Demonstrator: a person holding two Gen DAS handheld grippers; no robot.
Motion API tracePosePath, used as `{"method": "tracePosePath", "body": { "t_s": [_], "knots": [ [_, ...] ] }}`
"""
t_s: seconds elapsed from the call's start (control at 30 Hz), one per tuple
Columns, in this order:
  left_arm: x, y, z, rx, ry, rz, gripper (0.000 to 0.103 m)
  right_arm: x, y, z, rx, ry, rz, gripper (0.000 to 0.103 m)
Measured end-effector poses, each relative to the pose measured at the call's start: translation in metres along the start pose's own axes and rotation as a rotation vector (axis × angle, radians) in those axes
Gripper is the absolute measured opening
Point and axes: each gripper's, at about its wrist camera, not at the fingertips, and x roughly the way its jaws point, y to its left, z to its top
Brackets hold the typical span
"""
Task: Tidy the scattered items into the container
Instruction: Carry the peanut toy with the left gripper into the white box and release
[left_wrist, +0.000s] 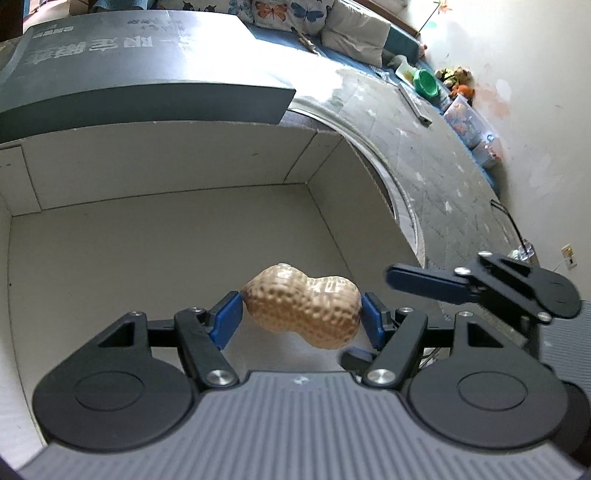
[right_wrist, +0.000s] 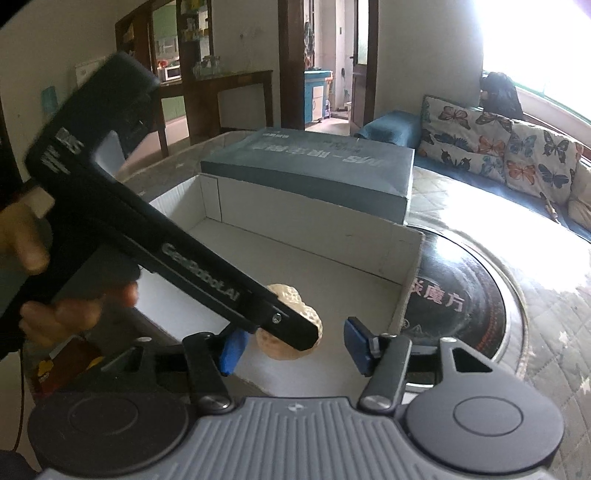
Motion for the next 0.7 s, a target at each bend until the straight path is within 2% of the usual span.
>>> {"method": "tracePosePath", "body": {
  "t_s": [0.17,0.37,0.53,0.7],
  "knots": [
    [0.005,-0.001,-0.002,0.008,0.011,0.029,0.069,-0.029,-0.004,-0.01,0.023,-0.041,0.01,0.066],
    [0.004,-0.004,-0.004,0.022,0.007,0.049,0.069,-0.062,-0.008,-0.025,0.044,-0.067,0.042,0.074],
    [-0.003,-0.007,-0.006,0.03,-0.01,0.053,0.071,-0.076,-0.004,-0.041,0.016,-0.032,0.073,0.08],
    [-0.015,-0.012,-0.008,0.039,-0.035,0.052,0.075,-0.074,0.006,-0.055,-0.023,0.026,0.119,0.08]
  ]
}}
